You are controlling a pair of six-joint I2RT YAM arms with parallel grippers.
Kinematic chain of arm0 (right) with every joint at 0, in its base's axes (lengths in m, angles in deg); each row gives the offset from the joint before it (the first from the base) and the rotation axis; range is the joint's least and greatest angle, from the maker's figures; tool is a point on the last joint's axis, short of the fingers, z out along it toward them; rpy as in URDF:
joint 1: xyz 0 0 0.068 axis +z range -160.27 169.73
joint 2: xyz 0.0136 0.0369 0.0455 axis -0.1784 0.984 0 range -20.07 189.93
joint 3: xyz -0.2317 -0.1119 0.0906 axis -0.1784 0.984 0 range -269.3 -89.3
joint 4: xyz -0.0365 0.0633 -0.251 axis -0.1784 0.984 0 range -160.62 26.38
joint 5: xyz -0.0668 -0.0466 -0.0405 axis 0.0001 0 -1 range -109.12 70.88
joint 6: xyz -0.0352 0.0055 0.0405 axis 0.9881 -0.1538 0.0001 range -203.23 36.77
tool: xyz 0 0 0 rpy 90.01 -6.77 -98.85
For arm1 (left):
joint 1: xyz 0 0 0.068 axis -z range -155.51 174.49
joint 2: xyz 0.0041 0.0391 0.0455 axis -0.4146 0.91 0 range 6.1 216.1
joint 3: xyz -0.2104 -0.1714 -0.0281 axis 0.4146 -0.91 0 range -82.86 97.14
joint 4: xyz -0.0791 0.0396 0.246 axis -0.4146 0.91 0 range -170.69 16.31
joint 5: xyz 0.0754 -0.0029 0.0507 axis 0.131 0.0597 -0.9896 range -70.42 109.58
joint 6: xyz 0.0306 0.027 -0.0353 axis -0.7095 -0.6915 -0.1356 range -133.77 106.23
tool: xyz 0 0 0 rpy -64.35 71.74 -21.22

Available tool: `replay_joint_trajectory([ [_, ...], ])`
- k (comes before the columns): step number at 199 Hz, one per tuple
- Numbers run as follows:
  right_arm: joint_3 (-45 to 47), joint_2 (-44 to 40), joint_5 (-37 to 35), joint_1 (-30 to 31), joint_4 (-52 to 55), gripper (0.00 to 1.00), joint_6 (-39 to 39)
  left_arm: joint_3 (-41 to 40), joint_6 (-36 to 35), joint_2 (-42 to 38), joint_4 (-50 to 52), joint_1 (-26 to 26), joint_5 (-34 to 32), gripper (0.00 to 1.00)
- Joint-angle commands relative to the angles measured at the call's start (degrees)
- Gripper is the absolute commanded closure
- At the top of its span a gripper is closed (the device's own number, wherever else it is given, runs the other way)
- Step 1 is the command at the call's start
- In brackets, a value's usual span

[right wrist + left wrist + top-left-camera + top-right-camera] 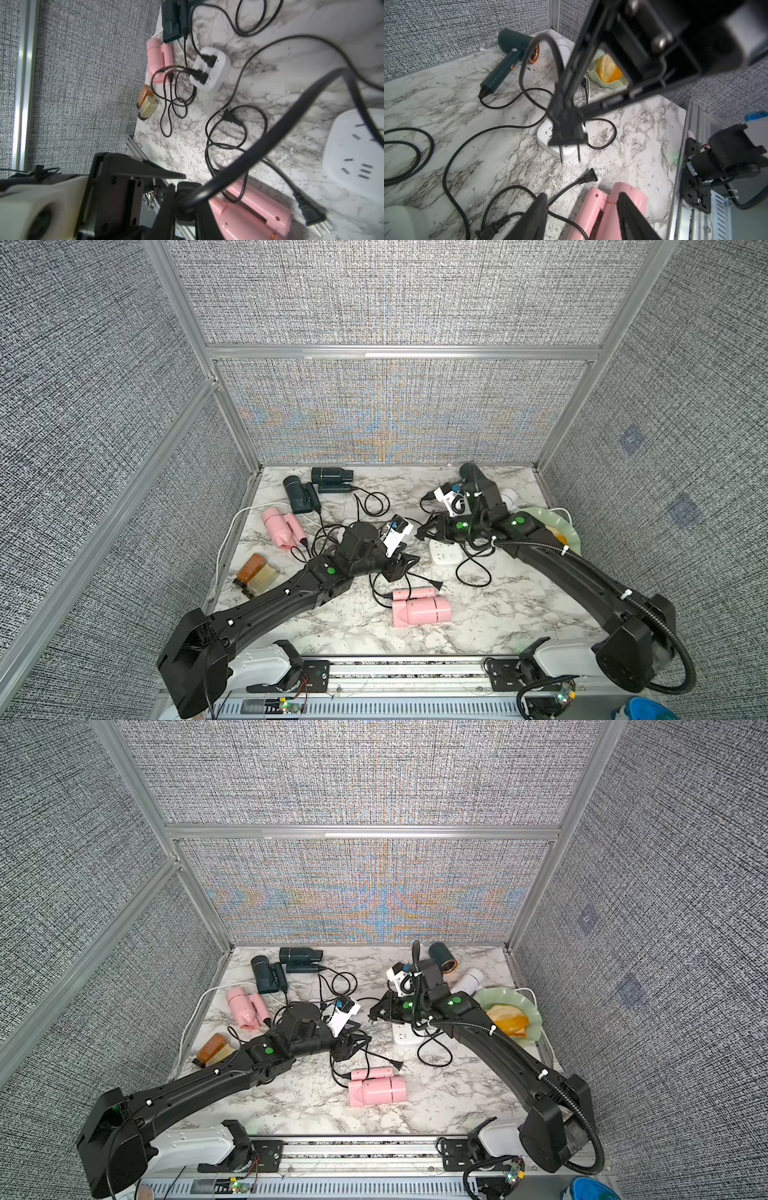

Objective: Charge the blow dryers
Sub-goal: Pick up the plug from the center of the board, then adjust the charging cable at the center of the board.

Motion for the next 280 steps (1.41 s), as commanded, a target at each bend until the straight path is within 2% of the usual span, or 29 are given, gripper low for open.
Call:
replay_joint_trajectory([
  [1, -5.7, 1.5, -0.6, -2.6, 5.3, 0.88, 5.8, 0.9, 5.5, 0.9, -1.2, -0.7, 0.4, 0.4],
  [30, -12.1, 2.5, 3.0, -3.9, 7.0, 0.88, 8.1, 1.0, 11.5, 4.4, -4.7, -3.7, 2.1, 0.39],
  [57, -13.1, 1.3, 6.5, -4.2, 6.0, 0.88, 8.1, 1.7, 15.8, 9.4, -12.9, -6.2, 5.9, 0.36],
  [88, -11.6, -1.1, 8.8, -4.4, 4.4, 0.88, 7.1, 5.3, 17.8, 16.4, -21.6, -6.3, 9.6, 0.33],
  [107, -10.7, -2.6, 8.8, -4.6, 3.9, 0.88, 6.5, 6.1, 19.5, 19.9, -27.3, -6.3, 9.4, 0.33],
  [132, -9.9, -4.1, 8.9, -4.9, 3.5, 0.88, 5.9, 7.3, 21.1, 24.8, -35.6, -5.9, 13.9, 0.32],
  [149, -9.6, -4.5, 9.3, -5.0, 3.1, 0.88, 5.5, 9.0, 21.5, 27.9, -38.6, -4.9, 14.4, 0.33],
  [200, -7.7, -5.3, 10.9, -5.0, 1.1, 0.88, 4.0, 18.0, 23.1, 37.7, -39.7, -2.3, 16.2, 0.39],
  [239, -6.2, -7.8, 11.4, -5.1, 0.4, 0.88, 3.8, 25.2, 22.4, 43.6, -33.6, -2.2, 9.1, 0.48],
  [280, -5.1, -11.7, 8.3, -5.1, 3.1, 0.88, 5.2, 35.8, 20.2, 49.4, -25.3, -4.1, 4.1, 0.51],
])
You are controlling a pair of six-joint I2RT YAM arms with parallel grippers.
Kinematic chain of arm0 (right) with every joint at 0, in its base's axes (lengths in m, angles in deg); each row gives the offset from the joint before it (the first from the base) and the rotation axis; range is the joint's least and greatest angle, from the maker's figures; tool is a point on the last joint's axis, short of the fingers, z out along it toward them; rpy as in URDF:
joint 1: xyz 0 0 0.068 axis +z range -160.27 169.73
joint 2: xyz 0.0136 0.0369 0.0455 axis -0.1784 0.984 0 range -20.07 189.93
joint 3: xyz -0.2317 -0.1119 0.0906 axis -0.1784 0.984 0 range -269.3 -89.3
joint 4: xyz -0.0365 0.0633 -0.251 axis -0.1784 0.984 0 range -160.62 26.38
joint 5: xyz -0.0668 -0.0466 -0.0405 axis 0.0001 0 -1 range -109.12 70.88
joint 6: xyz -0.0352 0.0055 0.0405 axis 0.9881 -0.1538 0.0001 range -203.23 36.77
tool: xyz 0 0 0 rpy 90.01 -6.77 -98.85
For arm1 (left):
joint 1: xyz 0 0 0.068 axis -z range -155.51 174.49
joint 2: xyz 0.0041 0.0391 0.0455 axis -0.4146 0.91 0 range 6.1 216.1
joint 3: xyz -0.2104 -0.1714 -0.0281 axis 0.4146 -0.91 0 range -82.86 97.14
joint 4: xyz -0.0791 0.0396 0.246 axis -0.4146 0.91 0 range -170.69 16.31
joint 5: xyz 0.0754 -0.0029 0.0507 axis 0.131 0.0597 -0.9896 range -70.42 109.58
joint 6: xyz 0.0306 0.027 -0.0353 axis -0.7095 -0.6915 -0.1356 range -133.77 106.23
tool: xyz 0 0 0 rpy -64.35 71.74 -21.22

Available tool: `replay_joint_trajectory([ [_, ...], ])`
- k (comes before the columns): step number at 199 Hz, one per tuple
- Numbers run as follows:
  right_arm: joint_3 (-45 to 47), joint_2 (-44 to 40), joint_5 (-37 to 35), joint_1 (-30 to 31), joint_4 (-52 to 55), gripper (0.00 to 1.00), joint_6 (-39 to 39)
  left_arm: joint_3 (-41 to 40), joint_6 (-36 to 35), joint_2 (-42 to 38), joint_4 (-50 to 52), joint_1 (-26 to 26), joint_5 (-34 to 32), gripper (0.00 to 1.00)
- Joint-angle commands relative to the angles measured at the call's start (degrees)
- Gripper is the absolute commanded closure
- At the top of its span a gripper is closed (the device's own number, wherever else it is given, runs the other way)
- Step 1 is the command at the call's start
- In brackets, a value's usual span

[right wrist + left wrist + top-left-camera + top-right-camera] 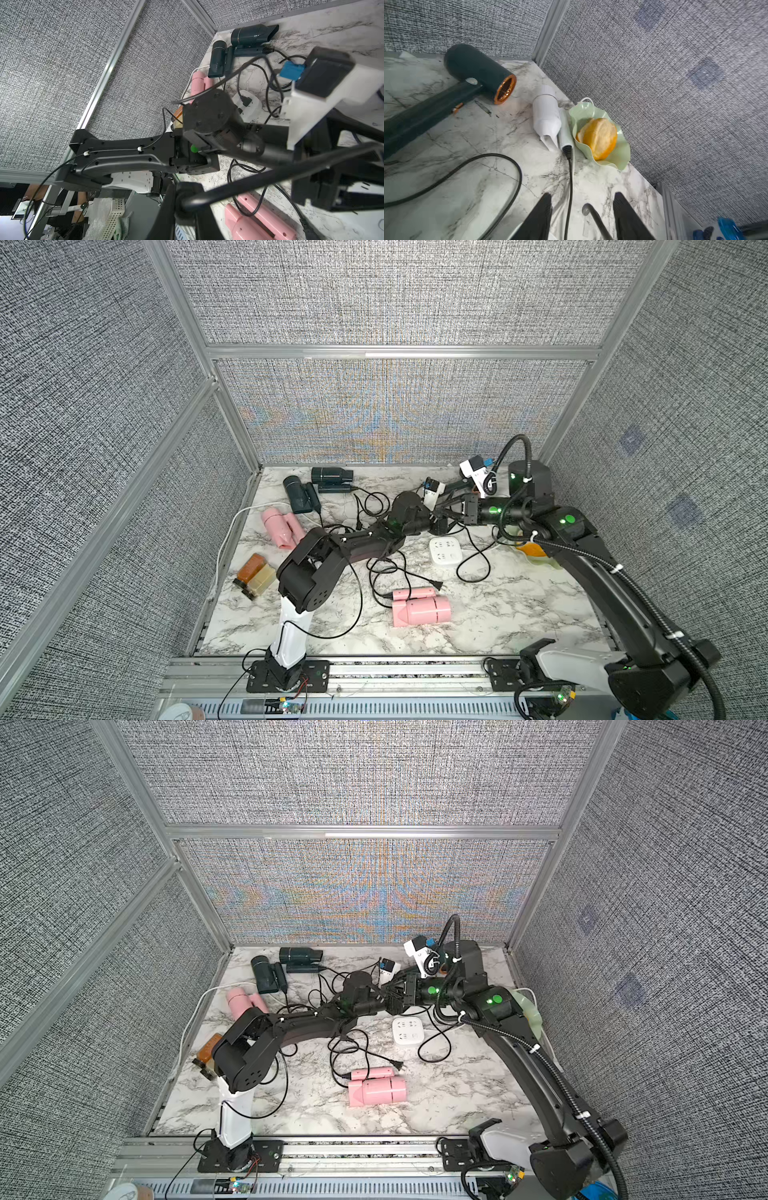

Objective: Charge the blow dryers
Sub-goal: Adjust the charging cable at the center of the board.

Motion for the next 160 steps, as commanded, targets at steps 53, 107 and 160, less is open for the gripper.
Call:
replay_joint_trajectory([
  [53, 3.9, -4.7, -3.9, -0.1, 0.3, 0.88, 1.4, 15.1, -3.9, 6.0, 10.7, -6.2, -6.1, 0.51],
  [107, 9.2, -3.4, -10.6, -0.1, -0.3, 0.88, 4.8, 23.1, -7.8, 10.9, 11.7, -11.9, -6.8, 0.51],
  [160, 13.0, -1.3, -18.6, -0.2, -1.1, 0.9, 6.3, 34.4, -11.7, 15.8, 16.2, -16.3, -4.7, 0.5],
])
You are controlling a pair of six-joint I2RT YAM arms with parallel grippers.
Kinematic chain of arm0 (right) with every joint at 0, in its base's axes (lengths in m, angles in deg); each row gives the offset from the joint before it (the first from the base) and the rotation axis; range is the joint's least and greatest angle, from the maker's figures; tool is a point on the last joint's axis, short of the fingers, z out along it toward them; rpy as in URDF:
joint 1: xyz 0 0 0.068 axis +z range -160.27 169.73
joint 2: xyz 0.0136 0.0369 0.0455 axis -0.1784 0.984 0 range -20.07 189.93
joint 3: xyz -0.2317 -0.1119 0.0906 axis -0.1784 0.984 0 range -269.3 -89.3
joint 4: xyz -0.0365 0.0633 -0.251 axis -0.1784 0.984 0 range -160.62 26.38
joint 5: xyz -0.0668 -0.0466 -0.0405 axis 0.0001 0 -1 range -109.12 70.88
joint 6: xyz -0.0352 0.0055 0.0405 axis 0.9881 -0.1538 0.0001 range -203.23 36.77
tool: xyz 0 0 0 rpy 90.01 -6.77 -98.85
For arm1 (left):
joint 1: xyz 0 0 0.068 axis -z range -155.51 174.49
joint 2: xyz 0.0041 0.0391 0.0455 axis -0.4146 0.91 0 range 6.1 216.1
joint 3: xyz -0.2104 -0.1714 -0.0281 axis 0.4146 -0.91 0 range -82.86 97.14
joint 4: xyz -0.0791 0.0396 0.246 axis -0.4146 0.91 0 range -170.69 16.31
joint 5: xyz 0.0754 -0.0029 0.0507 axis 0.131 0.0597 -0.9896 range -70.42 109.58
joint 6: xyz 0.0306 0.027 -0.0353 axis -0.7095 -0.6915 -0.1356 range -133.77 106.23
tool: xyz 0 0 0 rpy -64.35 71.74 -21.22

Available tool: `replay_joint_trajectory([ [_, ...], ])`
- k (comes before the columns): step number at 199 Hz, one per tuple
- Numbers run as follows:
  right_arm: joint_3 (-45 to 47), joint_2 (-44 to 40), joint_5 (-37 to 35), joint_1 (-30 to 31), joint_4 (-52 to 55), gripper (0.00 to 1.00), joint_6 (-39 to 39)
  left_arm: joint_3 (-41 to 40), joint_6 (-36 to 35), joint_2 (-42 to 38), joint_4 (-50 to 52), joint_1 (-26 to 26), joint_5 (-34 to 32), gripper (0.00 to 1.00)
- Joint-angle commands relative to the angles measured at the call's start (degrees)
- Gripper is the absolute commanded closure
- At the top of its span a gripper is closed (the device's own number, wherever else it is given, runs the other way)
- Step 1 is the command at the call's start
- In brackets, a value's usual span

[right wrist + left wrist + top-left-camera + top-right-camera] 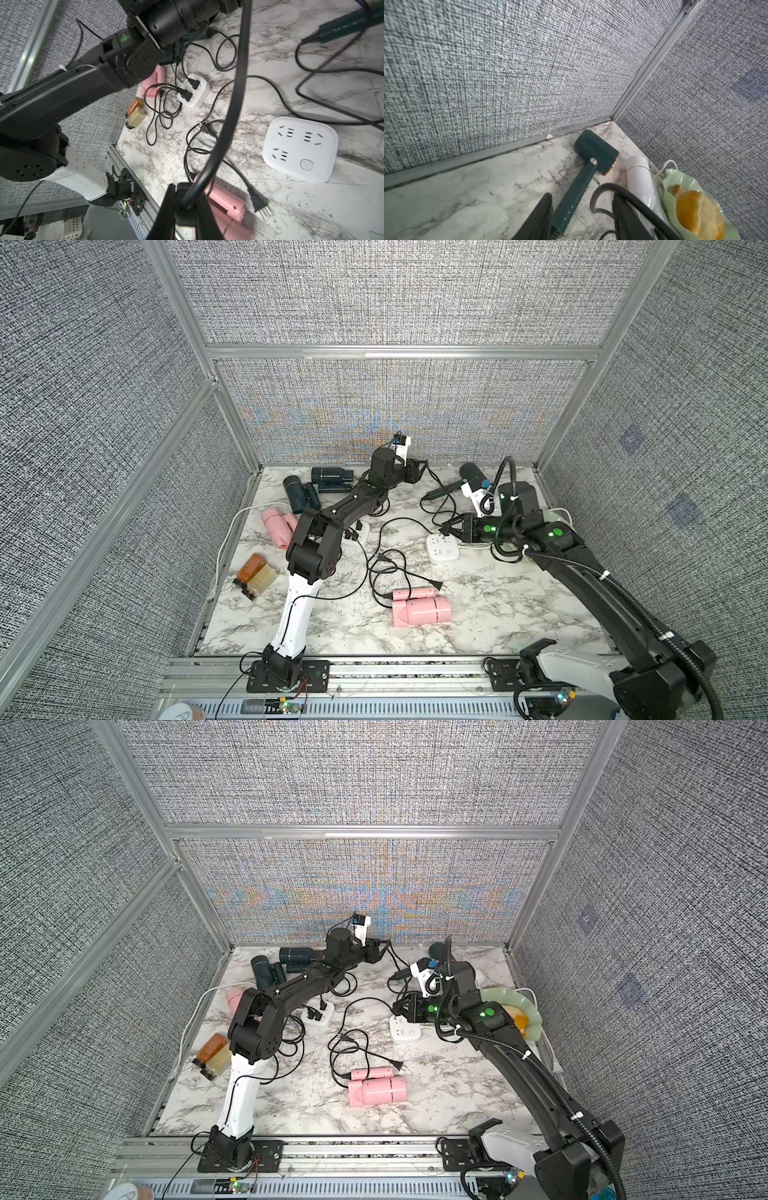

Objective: Charge the blow dryers
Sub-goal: Adjust the charging cable at the center of the board.

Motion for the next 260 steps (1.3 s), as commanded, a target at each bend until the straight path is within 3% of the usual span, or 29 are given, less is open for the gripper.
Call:
replay_joint_trajectory([
  [1, 0.9, 0.3, -5.9, 0.0, -1.0, 0.9, 1.3, 4.4, -3.3, 1.2, 2.8, -1.0, 0.8, 0.5],
  [53, 4.5, -1.2, -15.2, -0.3, -0.7, 0.91, -0.7, 9.8, -4.2, 3.1, 6.2, -3.2, 3.0, 0.49],
  [80, 4.1, -3.3, -17.3, -1.0, -1.0, 0.92, -1.3, 9.2, -3.8, 1.9, 8.4, -3.3, 9.0, 0.48],
  [125, -0.6, -10.1, -31.7, -4.9, 8.1, 0.92, -0.6, -3.7, -3.4, -7.6, 6.8, -3.0, 14.4, 0.46],
  [187, -7.8, -18.6, -46.6, -11.3, 22.7, 0.92, -0.8, -18.0, -6.5, -20.2, 10.7, 1.7, 14.7, 0.4],
  [239, -10.8, -21.8, -64.1, -11.9, 31.8, 0.92, -2.2, -26.4, -6.0, -23.8, 12.4, 5.7, 13.2, 0.43],
  [260, -10.3, -21.8, -65.4, -11.9, 32.5, 0.92, -2.0, -29.9, -5.0, -24.7, 11.9, 7.3, 13.6, 0.44],
])
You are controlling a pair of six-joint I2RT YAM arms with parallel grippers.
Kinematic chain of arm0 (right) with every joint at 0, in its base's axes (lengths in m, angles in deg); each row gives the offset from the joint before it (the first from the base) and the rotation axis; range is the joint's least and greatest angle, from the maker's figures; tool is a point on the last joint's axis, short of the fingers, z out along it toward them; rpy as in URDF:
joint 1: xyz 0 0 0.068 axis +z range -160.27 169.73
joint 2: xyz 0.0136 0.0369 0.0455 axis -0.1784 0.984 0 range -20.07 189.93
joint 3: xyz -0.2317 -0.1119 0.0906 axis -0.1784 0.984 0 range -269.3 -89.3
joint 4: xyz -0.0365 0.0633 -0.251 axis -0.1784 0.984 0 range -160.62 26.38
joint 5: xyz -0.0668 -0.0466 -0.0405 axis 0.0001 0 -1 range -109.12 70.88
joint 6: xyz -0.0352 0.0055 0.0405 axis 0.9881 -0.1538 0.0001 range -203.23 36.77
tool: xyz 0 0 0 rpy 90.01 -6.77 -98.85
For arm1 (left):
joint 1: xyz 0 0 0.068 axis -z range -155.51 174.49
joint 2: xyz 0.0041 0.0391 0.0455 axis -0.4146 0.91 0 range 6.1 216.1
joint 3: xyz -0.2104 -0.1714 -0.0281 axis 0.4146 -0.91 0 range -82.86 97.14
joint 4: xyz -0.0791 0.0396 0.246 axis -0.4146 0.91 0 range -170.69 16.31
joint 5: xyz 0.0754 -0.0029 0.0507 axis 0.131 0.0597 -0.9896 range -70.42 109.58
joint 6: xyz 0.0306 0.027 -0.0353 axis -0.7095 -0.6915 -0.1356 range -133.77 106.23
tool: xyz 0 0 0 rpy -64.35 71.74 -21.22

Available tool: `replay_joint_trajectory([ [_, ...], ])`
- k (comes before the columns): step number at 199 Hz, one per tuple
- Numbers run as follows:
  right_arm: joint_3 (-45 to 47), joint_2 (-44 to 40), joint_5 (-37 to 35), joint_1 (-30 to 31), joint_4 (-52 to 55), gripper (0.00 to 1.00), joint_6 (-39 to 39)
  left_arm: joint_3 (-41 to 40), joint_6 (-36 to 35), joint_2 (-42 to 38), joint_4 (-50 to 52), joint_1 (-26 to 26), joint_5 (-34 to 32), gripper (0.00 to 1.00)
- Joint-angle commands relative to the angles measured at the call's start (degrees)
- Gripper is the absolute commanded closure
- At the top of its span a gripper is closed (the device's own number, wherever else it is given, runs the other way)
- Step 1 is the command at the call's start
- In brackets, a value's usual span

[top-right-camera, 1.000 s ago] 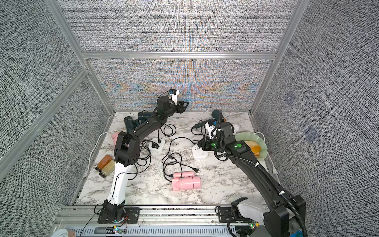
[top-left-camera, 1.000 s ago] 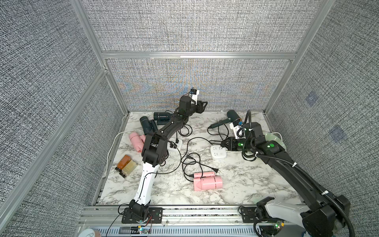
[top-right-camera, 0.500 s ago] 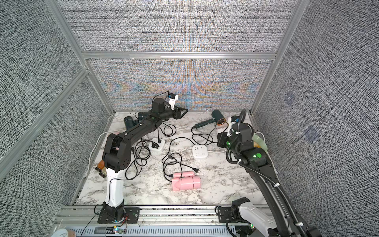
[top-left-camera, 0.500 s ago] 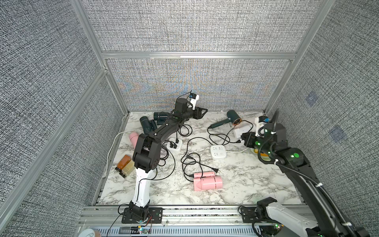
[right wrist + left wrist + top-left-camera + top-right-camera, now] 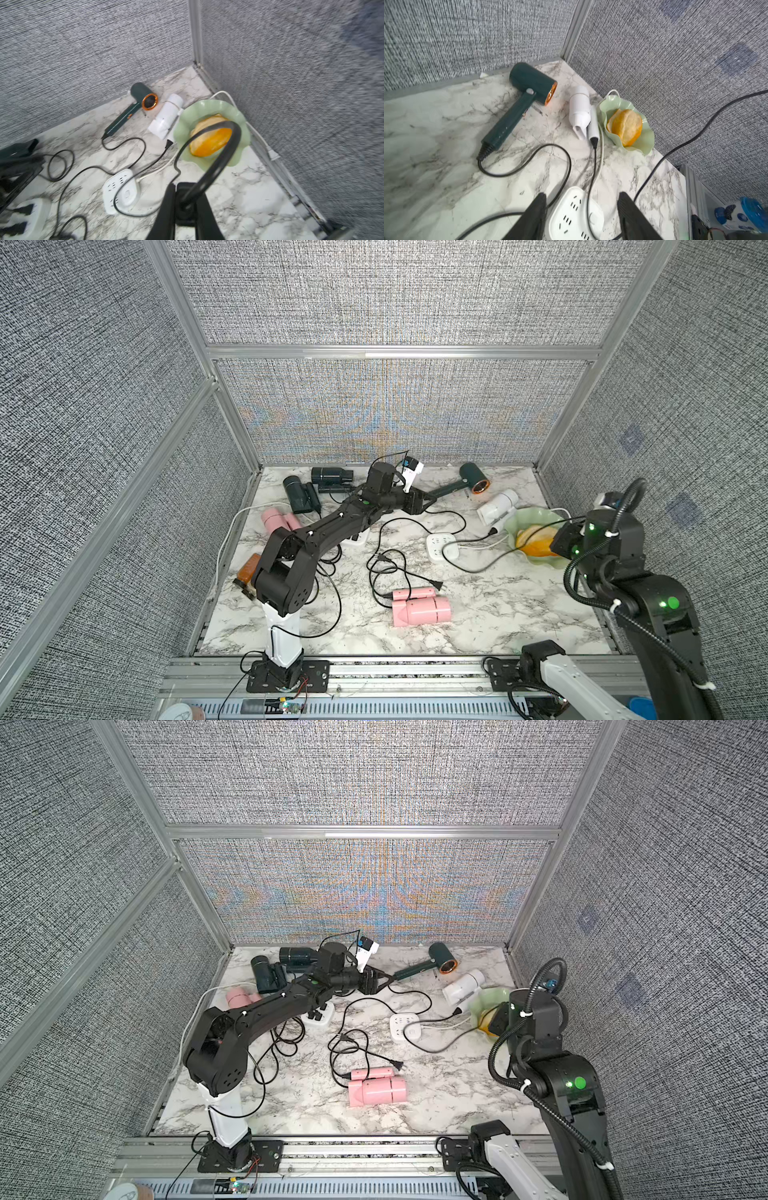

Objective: Charge the blow dryers
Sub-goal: Adjust the charging cable at the center of the board.

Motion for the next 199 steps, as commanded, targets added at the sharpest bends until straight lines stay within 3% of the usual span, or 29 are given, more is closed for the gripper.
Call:
replay_joint_trajectory([
  [1, 0.5, 0.2, -6.7, -0.1, 3.6, 0.92, -0.4, -2.8, 0.7, -1.3, 0.6, 1.4, 0.4, 0.44],
  [14, 3.2, -0.2, -1.3, -0.1, 0.5, 0.92, 0.3, -5.1, 1.3, -2.6, -0.1, 2.3, -0.5, 0.45],
  [51, 15.9, 0.8, 28.4, -0.1, -14.8, 0.92, 2.0, -13.1, 4.3, -8.1, -3.4, 2.5, -2.9, 0.46],
  [69, 19.4, 2.6, 37.2, -0.1, -18.9, 0.92, 2.3, -17.2, 4.9, -11.9, -4.3, 2.6, -5.0, 0.46],
  [111, 30.3, 5.3, 37.5, -0.1, -22.5, 0.92, -0.7, -22.0, 5.3, -19.7, 4.2, 2.4, -11.9, 0.46],
  [167, 44.8, 10.1, 39.8, -1.3, -34.5, 0.92, -4.1, -31.2, 7.2, -25.6, 5.7, 2.4, -15.8, 0.46],
  [199, 47.1, 15.5, 39.8, -3.4, -38.6, 0.92, -4.2, -29.4, 9.0, -25.4, 13.5, 2.4, -20.6, 0.46],
])
